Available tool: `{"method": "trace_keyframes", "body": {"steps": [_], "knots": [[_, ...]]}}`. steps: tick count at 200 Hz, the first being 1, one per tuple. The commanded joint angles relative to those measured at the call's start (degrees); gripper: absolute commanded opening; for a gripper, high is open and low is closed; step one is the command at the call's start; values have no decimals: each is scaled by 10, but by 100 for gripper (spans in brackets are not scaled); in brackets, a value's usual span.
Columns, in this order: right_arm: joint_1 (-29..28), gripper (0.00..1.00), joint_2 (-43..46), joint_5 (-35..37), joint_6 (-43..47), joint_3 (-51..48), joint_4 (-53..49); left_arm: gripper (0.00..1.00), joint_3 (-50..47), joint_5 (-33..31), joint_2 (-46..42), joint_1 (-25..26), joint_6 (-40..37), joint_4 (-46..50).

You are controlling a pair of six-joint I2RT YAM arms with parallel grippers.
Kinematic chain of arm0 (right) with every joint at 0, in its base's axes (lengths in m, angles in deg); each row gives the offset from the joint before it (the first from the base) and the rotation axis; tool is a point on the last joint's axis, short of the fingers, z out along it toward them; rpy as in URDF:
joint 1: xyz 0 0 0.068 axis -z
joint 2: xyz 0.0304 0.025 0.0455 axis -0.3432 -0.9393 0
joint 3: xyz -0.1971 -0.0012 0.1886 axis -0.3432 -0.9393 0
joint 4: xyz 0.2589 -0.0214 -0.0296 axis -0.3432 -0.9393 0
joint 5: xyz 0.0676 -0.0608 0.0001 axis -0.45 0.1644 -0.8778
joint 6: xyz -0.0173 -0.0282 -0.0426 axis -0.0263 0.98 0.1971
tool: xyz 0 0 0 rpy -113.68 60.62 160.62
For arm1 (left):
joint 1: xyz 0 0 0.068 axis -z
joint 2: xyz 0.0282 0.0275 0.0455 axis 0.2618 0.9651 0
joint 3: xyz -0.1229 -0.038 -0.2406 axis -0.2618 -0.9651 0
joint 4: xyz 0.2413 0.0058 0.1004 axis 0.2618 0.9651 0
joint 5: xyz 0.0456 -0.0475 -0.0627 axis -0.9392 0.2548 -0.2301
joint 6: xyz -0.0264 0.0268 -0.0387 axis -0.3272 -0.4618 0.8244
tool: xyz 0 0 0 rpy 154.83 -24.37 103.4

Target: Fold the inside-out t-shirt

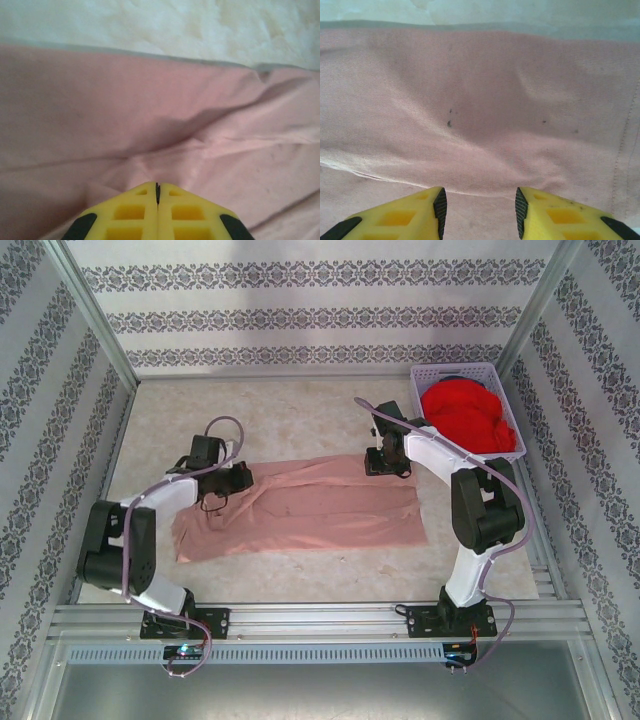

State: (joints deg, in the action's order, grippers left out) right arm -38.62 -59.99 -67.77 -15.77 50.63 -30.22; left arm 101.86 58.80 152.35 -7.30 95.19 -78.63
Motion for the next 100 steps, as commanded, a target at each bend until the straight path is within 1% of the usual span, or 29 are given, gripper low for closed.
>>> {"method": "trace_keyframes", "body": {"steps": [1,19,41,50,58,64,71,77,90,100], "knots": [[-4,43,-9,-3,8,7,-8,1,-22,-7,-48,30,3,54],[-4,43,-9,-3,9,7,-8,0,-41,-15,-86,55,16,78],[-5,43,-8,-3,9,7,-9,0,-66,0,-128,87,32,96],[-6,43,-8,-3,8,7,-9,0,-68,-10,-145,93,29,112],[-7,43,-8,-4,7,8,-7,7,-62,-40,-160,93,24,130],[-8,43,-8,-6,6,9,-6,12,-56,-79,-168,93,18,144],[-11,43,-10,-8,7,12,-5,18,-47,-140,-173,89,16,157],[-12,43,-12,-9,6,15,-6,23,-39,-172,-170,80,14,162],[-17,43,-14,-7,7,19,-8,30,-23,-189,-147,48,10,150],[-19,43,-13,-7,8,18,-8,38,-10,-177,-120,25,5,128]]}}
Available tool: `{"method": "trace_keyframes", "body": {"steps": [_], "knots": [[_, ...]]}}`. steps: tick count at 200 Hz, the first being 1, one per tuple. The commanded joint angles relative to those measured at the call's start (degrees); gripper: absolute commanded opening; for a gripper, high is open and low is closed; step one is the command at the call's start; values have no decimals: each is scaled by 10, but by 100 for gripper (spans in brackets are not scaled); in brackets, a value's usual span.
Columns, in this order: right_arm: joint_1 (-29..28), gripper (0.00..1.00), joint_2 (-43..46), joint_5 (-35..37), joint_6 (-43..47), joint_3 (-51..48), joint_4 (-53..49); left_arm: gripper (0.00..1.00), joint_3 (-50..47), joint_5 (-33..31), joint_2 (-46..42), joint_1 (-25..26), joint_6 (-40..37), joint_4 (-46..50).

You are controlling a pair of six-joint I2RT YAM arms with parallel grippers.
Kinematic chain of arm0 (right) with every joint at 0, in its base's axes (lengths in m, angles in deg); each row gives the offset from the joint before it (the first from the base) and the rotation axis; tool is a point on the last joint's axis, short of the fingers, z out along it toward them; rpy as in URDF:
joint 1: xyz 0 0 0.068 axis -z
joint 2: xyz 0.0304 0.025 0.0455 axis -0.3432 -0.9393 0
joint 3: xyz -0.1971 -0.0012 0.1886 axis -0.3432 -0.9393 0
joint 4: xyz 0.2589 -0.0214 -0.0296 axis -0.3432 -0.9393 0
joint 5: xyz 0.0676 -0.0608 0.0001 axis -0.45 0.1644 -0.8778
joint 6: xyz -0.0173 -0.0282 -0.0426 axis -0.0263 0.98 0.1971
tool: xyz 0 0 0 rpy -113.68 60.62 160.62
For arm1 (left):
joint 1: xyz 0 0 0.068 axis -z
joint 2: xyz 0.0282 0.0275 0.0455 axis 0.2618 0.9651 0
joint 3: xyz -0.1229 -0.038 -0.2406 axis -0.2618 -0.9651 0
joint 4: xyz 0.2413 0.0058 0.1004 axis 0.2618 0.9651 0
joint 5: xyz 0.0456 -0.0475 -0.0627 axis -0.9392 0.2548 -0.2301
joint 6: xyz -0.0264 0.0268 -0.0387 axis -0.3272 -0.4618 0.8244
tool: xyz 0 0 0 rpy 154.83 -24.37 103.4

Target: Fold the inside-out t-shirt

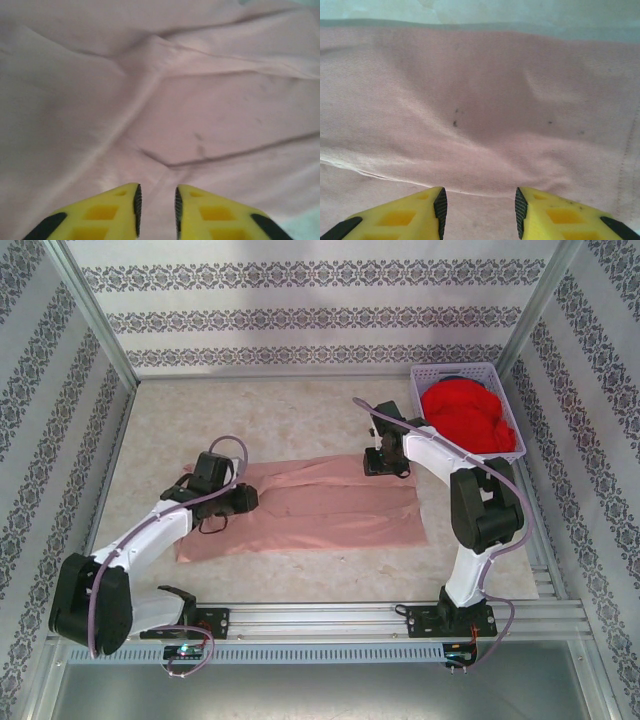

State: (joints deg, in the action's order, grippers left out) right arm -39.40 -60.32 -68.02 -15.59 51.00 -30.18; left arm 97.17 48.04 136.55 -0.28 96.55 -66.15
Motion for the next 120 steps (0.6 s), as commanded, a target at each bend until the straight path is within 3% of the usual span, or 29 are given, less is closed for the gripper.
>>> {"method": "trace_keyframes", "body": {"steps": [1,25,63,94,120], "knots": [[-12,43,-10,-4,6,14,-9,39,38,-69,41,-47,-9,2],[-12,43,-6,-1,10,12,-13,51,87,-63,127,-75,-29,-17],[-9,43,5,7,12,0,-10,54,157,-32,229,-91,-57,-22],[-8,43,7,8,11,-5,-11,46,176,-9,260,-91,-59,-17],[-6,43,5,9,12,-6,-11,31,168,2,260,-91,-57,-14]]}}
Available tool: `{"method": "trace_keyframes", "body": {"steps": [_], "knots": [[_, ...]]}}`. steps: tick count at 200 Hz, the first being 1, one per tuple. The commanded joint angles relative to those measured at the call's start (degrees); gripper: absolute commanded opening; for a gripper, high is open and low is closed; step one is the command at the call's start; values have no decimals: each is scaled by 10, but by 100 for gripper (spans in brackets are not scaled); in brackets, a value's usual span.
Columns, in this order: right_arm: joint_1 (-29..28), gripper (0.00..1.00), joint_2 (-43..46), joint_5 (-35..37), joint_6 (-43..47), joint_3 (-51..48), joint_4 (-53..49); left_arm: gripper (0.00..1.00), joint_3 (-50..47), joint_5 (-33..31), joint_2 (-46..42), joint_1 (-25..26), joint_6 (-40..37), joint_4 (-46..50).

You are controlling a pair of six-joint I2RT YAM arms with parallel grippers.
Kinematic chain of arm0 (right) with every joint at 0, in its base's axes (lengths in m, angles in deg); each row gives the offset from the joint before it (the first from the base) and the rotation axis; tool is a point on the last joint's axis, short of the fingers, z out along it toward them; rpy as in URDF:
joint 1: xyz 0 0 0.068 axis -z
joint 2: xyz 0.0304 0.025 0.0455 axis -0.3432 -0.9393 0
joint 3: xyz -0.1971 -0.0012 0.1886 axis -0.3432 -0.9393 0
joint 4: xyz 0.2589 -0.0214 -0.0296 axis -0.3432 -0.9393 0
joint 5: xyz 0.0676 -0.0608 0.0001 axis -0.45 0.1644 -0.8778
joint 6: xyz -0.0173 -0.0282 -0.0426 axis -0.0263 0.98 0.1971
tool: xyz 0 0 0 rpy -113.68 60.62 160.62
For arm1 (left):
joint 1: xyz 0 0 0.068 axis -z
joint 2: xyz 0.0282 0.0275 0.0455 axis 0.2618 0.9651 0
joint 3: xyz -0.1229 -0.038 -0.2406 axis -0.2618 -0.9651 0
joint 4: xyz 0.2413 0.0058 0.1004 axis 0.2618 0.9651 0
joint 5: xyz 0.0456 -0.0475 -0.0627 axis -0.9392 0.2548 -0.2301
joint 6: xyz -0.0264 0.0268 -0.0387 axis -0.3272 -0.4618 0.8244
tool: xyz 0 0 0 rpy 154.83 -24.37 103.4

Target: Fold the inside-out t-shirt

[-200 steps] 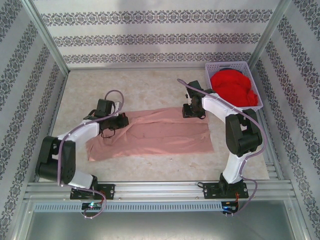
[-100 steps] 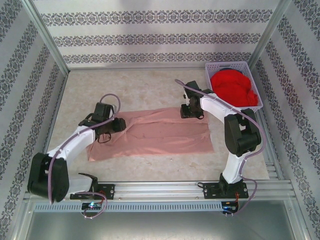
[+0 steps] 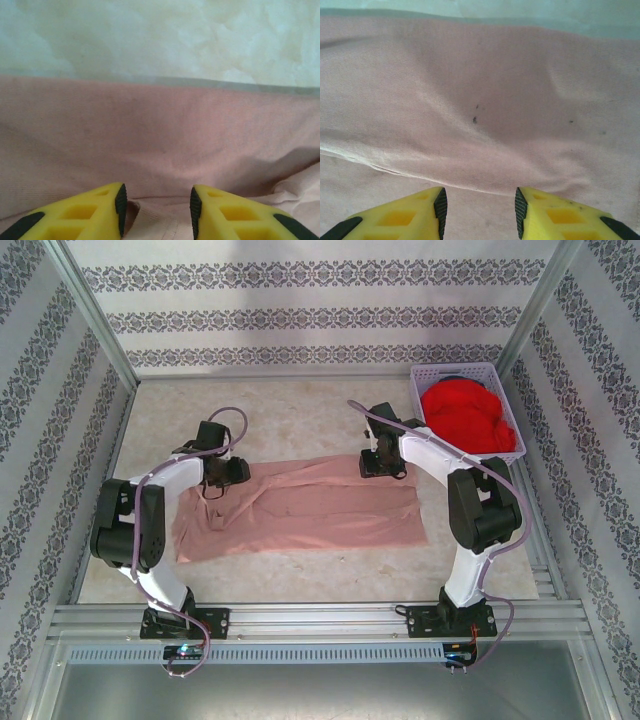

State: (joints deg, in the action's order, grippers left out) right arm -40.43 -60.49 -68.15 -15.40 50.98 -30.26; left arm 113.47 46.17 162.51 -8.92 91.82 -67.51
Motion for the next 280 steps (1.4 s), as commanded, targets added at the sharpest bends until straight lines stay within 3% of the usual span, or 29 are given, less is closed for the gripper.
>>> {"method": "trace_keyframes", "body": {"steps": [1,73,117,170,193,205,226,261,280], "knots": [[4,43,7,10,10,-5,-9,30,5,22,0,-5,-10,-1],[4,43,7,10,11,-1,-13,0,-8,41,-26,-5,-5,4],[7,43,22,17,11,-5,-15,0,-61,75,-110,12,17,15],[8,43,16,13,13,5,-17,0,-157,119,-239,82,72,41],[2,43,13,12,12,12,-18,32,-167,135,-275,104,81,63],[-4,43,13,12,10,17,-17,41,-167,160,-290,106,77,67],[-16,43,22,5,9,18,-11,48,-151,159,-305,106,64,95],[-72,45,55,-63,2,3,35,53,-147,-9,-327,86,94,164],[-120,47,57,-143,-49,-16,99,55,-172,-36,-330,44,118,168]]}}
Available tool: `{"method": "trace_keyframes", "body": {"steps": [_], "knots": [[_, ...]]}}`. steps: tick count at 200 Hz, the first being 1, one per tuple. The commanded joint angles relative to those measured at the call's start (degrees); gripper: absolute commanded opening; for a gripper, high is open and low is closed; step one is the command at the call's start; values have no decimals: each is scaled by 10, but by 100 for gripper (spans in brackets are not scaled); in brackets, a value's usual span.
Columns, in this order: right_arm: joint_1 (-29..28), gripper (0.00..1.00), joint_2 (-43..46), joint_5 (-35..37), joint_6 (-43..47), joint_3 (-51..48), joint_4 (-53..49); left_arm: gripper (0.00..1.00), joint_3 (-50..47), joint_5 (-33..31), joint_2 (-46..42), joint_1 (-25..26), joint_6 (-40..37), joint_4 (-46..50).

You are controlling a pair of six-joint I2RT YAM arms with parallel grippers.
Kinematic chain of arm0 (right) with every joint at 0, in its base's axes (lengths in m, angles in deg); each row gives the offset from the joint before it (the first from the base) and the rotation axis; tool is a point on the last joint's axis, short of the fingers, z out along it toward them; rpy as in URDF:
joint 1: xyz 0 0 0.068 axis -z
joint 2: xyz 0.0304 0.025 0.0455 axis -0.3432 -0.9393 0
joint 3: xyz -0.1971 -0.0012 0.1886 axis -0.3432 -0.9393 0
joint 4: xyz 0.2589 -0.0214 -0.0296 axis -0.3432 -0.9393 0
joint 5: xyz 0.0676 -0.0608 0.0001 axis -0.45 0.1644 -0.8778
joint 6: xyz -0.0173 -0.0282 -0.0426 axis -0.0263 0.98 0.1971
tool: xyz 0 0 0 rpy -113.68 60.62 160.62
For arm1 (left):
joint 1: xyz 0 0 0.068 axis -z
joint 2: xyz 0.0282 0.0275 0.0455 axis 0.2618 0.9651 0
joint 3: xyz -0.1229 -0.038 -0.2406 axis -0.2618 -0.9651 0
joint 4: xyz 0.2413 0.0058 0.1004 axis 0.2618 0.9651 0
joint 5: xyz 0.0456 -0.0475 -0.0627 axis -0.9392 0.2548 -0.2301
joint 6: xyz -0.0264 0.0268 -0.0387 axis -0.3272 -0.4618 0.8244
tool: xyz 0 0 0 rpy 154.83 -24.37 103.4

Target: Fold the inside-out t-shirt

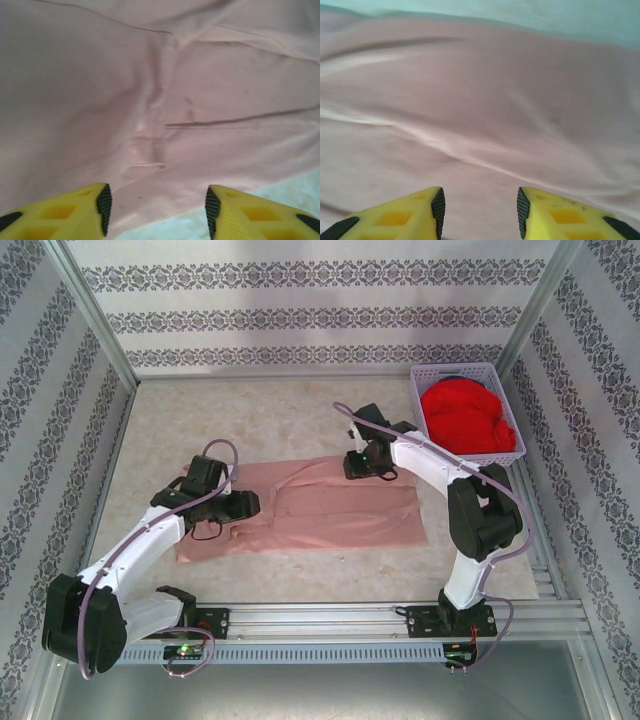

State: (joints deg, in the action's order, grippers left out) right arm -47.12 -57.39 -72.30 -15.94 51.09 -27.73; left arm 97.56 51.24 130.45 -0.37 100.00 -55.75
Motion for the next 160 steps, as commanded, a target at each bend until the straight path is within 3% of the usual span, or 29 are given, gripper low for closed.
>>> {"method": "trace_keyframes", "body": {"steps": [1,33,59,88,110,160], "knots": [[-56,47,25,-106,-46,-18,78,55,-14,-86,-10,-44,37,51],[-142,50,-19,-200,-161,-18,183,55,-58,-83,-24,-107,63,42],[-188,50,-78,-227,-190,24,167,54,-78,-63,-15,-122,66,39],[-199,49,-119,-264,-198,46,157,52,-91,-31,-6,-120,70,43],[-206,48,-144,-272,-199,64,145,50,-102,-40,-9,-119,79,40],[-212,40,-182,-272,-205,89,130,38,-112,-45,0,-117,79,23]]}}
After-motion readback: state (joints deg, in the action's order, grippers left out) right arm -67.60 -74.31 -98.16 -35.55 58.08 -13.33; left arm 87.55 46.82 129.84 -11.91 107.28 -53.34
